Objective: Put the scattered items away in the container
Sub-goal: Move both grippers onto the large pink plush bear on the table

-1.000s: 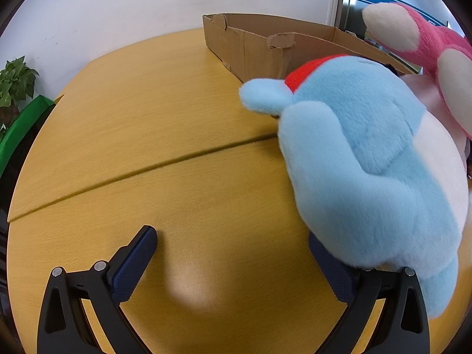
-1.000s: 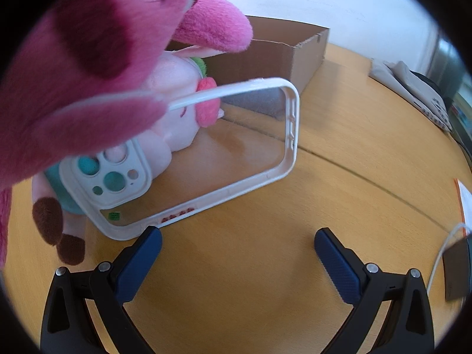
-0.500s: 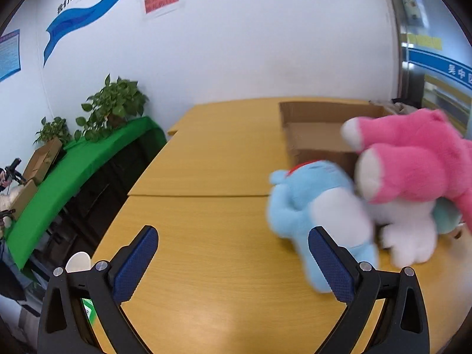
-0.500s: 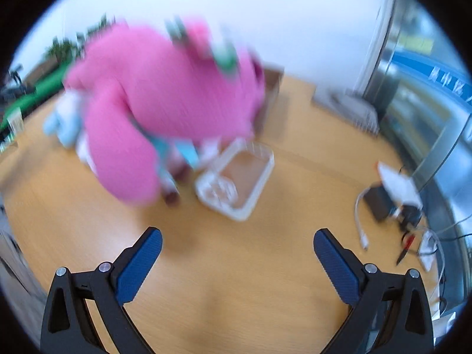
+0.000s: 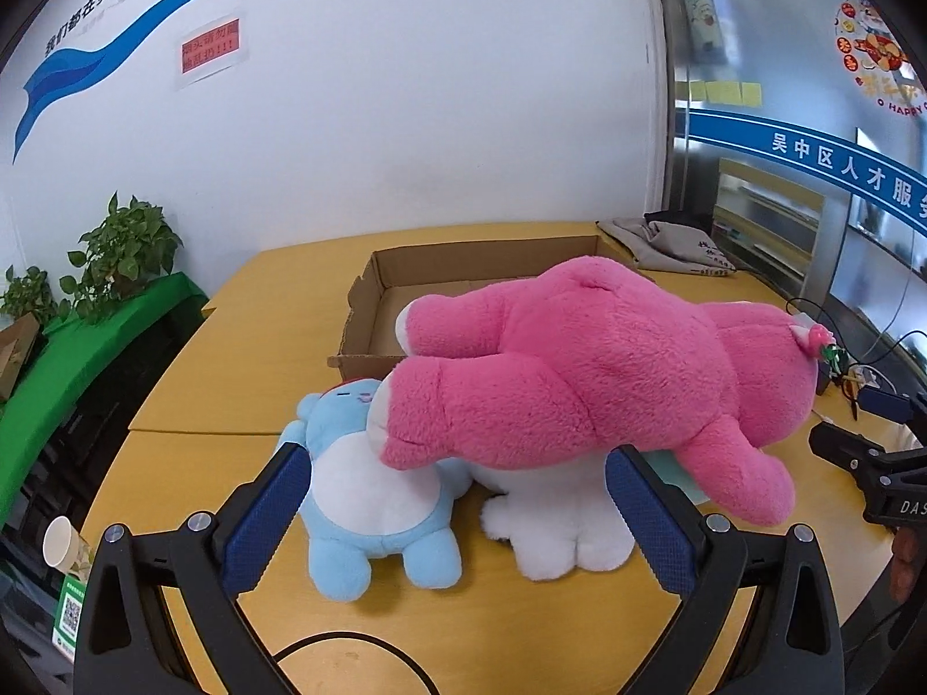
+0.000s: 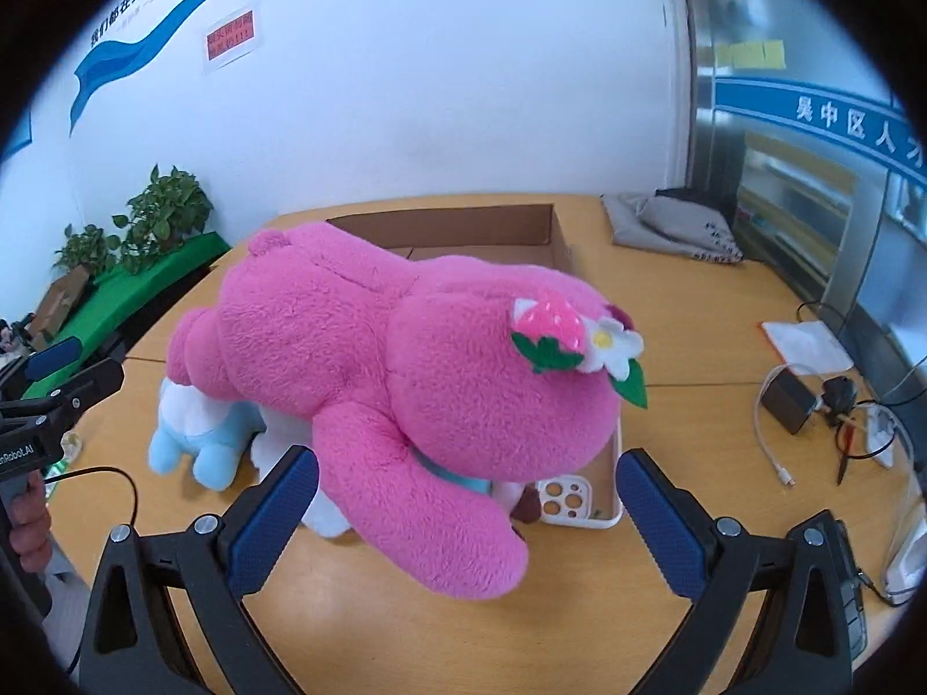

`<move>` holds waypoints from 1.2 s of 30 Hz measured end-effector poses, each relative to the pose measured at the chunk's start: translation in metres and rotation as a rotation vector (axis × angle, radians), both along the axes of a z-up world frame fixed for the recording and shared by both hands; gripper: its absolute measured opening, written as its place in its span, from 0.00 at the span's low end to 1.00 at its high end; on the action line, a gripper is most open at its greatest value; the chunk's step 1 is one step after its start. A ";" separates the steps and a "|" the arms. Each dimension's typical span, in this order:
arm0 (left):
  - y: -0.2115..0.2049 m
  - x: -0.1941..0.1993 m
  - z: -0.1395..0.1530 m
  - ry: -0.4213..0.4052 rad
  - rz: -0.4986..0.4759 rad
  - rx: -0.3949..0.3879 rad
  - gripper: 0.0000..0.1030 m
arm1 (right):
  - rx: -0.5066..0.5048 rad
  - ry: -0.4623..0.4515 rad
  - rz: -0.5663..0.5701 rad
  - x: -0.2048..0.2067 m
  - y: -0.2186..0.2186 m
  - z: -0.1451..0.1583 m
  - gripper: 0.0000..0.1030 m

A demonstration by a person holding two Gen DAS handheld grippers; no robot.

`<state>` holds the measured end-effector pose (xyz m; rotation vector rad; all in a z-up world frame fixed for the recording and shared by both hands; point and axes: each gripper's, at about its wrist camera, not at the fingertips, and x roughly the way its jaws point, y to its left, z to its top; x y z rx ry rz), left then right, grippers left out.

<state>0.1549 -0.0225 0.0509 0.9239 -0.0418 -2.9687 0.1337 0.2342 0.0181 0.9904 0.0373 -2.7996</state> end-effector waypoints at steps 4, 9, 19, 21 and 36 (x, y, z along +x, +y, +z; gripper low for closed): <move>-0.008 0.005 -0.005 -0.005 0.017 0.018 1.00 | 0.050 -0.025 -0.034 0.000 -0.005 -0.006 1.00; -0.007 0.006 -0.012 -0.018 0.014 0.008 1.00 | 0.103 -0.026 -0.037 -0.001 -0.013 -0.009 1.00; -0.016 -0.010 -0.026 -0.089 0.025 0.059 1.00 | 0.123 -0.045 -0.046 -0.012 -0.016 -0.016 1.00; -0.017 -0.013 -0.029 -0.096 0.030 0.058 1.00 | 0.125 -0.052 -0.045 -0.015 -0.017 -0.018 1.00; -0.008 -0.018 -0.039 -0.119 -0.011 0.052 1.00 | 0.112 -0.084 -0.047 -0.021 -0.017 -0.029 1.00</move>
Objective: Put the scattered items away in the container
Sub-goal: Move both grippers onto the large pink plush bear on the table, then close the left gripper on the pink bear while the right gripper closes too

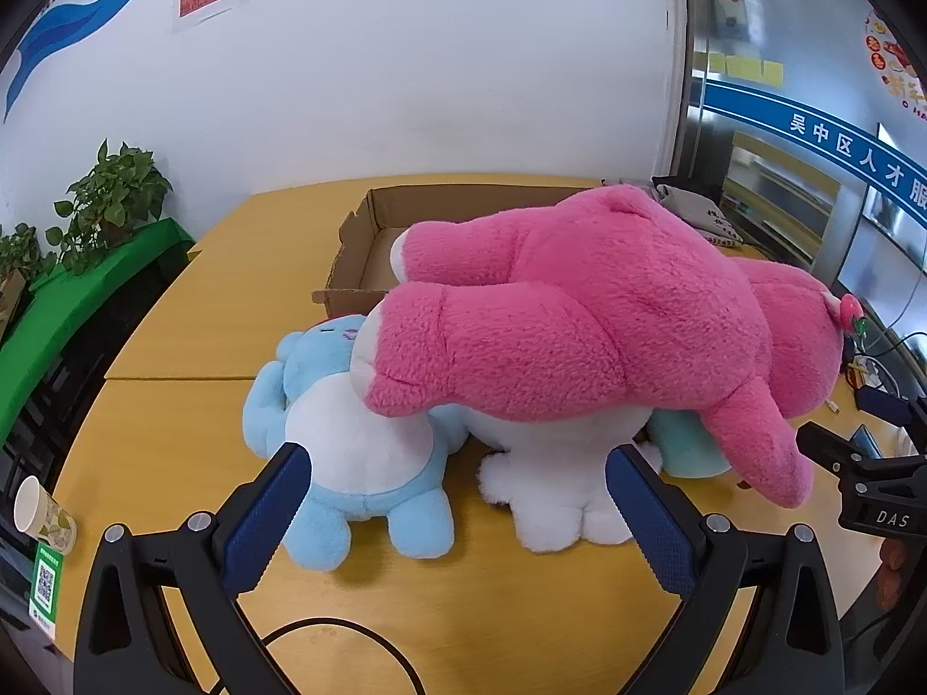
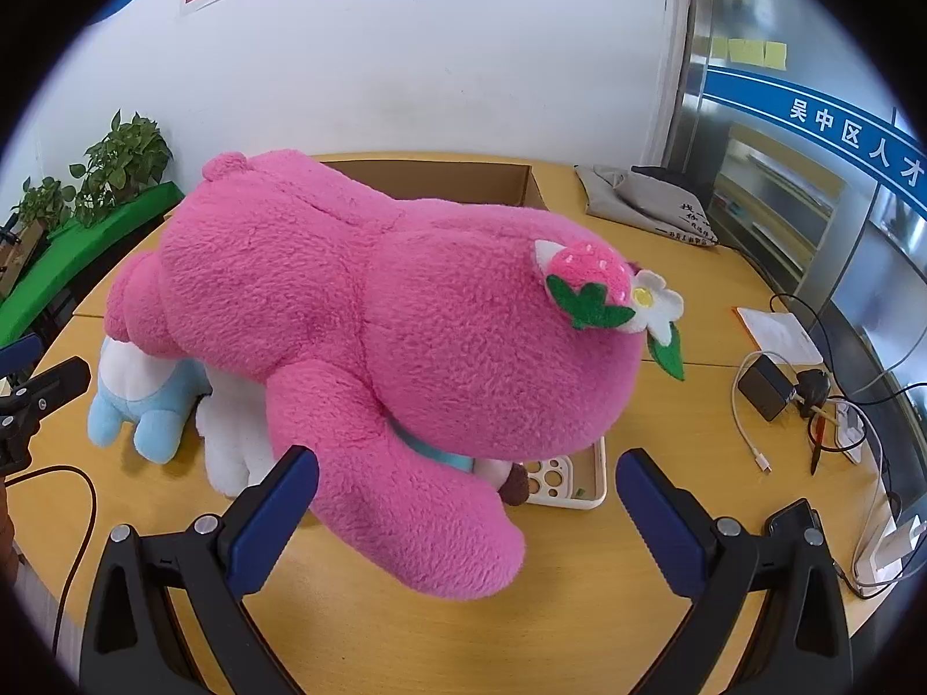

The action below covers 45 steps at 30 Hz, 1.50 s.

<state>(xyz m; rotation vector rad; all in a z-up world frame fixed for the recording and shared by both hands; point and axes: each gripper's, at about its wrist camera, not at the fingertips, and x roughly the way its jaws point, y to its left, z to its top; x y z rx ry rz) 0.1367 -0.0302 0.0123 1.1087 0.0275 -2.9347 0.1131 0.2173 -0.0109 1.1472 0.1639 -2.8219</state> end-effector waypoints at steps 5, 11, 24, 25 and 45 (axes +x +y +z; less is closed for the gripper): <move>0.004 -0.008 0.003 -0.008 -0.025 0.020 1.00 | -0.035 -0.002 0.000 -0.003 0.005 0.000 1.00; 0.013 -0.031 0.017 -0.020 -0.101 0.082 1.00 | -0.146 0.046 0.053 -0.002 0.014 0.016 1.00; 0.041 -0.125 0.016 -0.104 -0.289 0.222 1.00 | -0.312 -0.006 -0.118 -0.078 0.090 0.007 1.00; 0.040 -0.131 0.013 -0.110 -0.297 0.240 1.00 | -0.340 -0.018 -0.120 -0.084 0.091 0.002 1.00; 0.048 -0.124 0.008 -0.139 -0.390 0.324 0.52 | -0.281 0.063 -0.039 -0.069 0.058 0.005 0.42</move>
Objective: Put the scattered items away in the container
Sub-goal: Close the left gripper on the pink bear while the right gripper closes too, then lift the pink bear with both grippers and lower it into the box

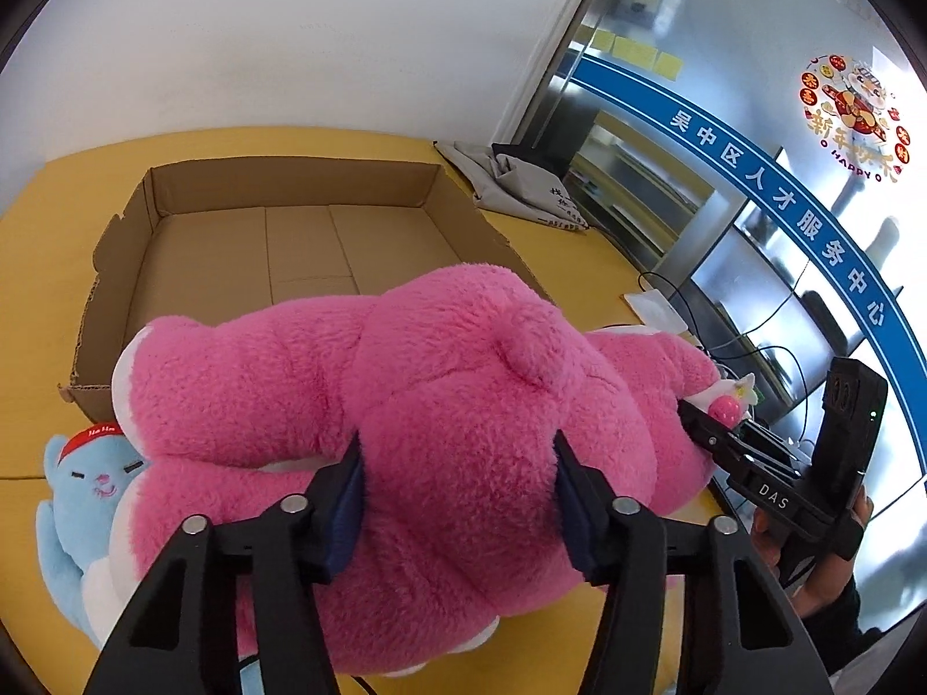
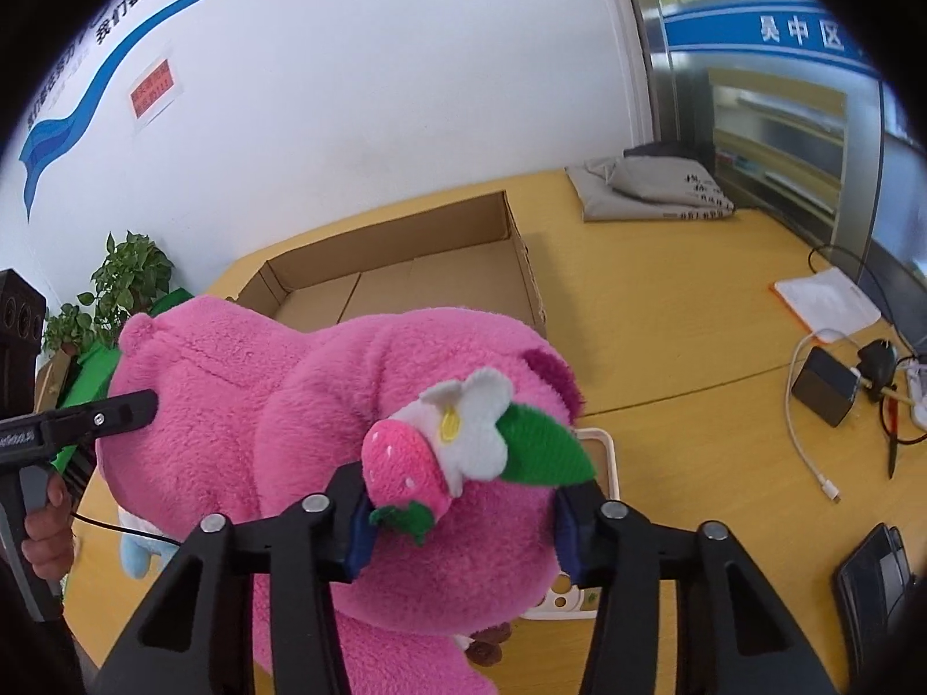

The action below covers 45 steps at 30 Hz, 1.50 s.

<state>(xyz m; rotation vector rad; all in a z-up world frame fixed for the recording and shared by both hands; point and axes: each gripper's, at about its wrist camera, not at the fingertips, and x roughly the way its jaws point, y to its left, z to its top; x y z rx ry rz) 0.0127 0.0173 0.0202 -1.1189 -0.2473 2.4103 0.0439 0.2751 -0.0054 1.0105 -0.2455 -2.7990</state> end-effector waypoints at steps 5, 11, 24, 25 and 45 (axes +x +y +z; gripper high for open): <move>-0.002 0.020 0.016 0.044 0.005 0.008 0.32 | 0.046 0.050 0.004 0.009 -0.010 0.015 0.38; -0.016 0.023 0.037 0.085 0.028 0.042 0.28 | 0.050 0.136 0.004 0.004 -0.018 0.046 0.38; -0.062 -0.054 0.106 0.253 0.128 0.022 0.28 | 0.111 0.369 0.094 -0.096 -0.066 0.115 0.37; -0.064 -0.066 0.110 0.258 0.137 0.021 0.28 | 0.112 0.387 0.092 -0.107 -0.068 0.120 0.37; -0.021 -0.307 -0.098 -0.149 0.106 -0.208 0.00 | 0.154 -0.147 -0.093 -0.364 -0.058 -0.065 0.41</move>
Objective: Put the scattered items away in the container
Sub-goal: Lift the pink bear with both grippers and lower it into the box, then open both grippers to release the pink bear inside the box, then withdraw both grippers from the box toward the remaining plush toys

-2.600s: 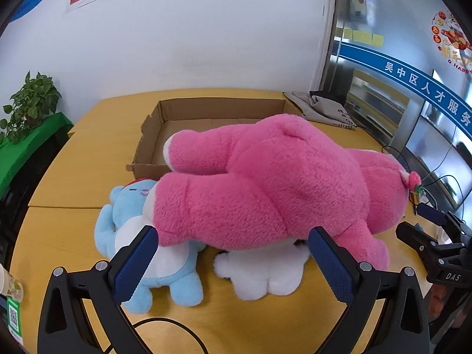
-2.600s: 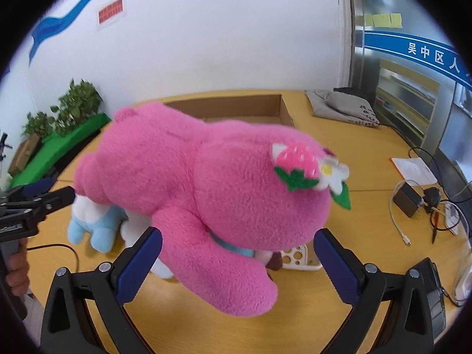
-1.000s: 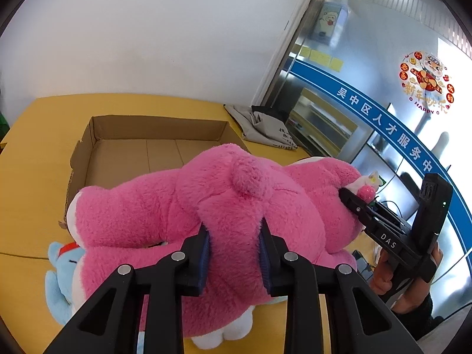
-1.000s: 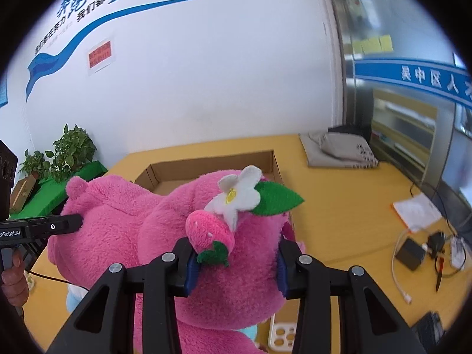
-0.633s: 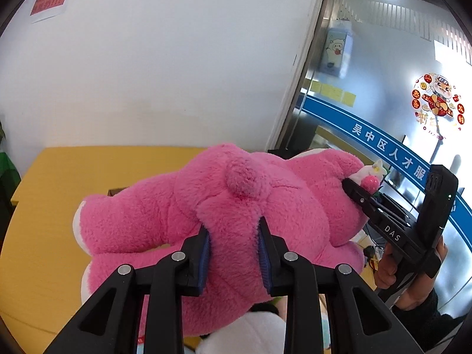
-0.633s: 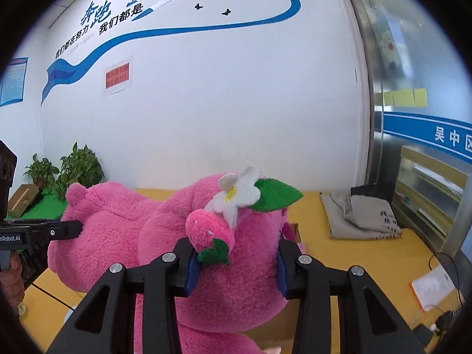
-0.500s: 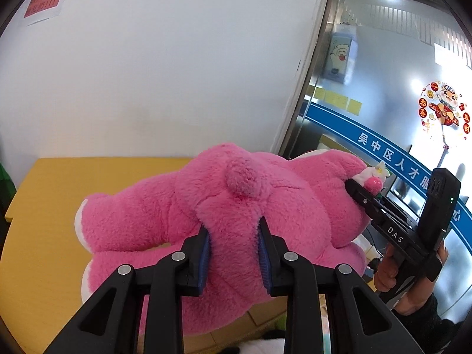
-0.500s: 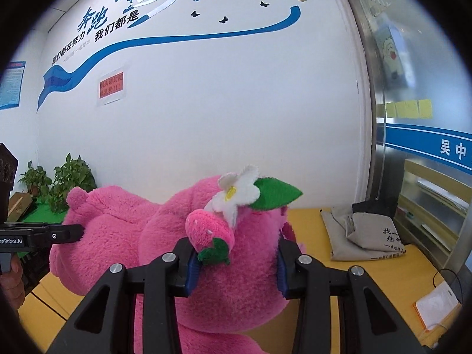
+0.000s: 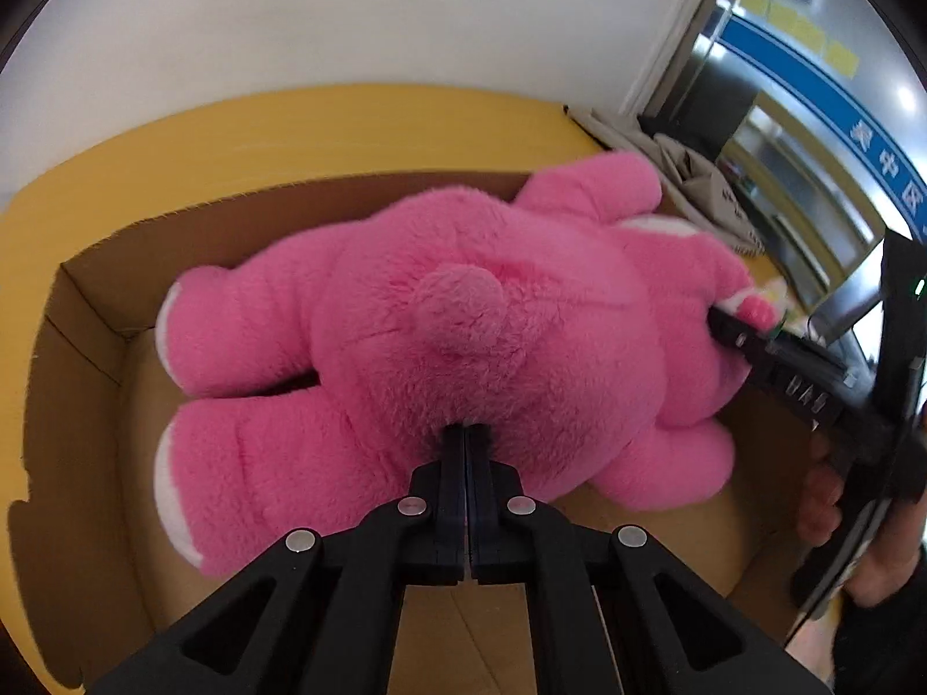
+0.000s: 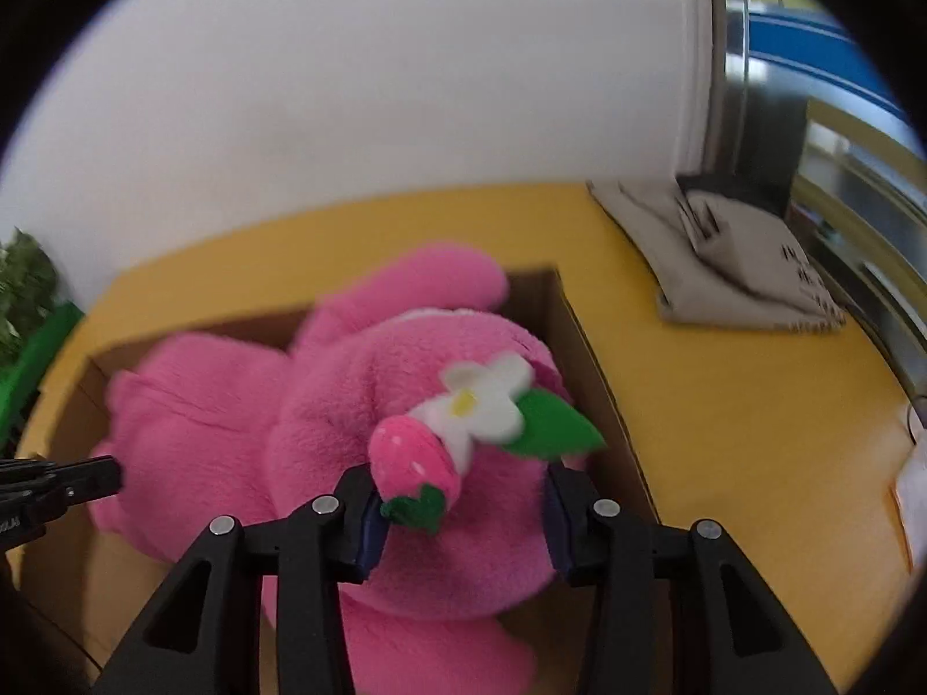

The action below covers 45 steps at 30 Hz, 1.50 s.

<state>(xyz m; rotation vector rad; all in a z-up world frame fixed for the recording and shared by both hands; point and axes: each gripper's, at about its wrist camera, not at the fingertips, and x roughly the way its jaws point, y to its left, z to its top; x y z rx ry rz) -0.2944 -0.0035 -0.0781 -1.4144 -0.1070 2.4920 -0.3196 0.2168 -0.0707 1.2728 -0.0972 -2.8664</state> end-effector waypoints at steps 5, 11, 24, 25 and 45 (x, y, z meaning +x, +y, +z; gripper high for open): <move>-0.009 -0.005 0.012 0.001 -0.017 0.018 0.00 | -0.004 -0.027 0.024 0.002 0.007 0.011 0.55; -0.024 0.043 0.058 0.098 0.038 -0.016 0.57 | -0.089 -0.025 0.077 0.045 0.012 0.040 0.76; -0.066 0.248 0.127 0.327 0.284 -0.071 1.00 | -0.085 0.151 0.114 0.204 -0.024 0.095 0.80; -0.068 0.259 0.126 0.329 0.288 -0.091 1.00 | -0.076 0.155 0.114 0.212 -0.026 0.095 0.80; -0.066 0.320 0.114 0.352 0.314 -0.116 1.00 | 0.030 0.157 0.127 0.281 -0.041 0.089 0.80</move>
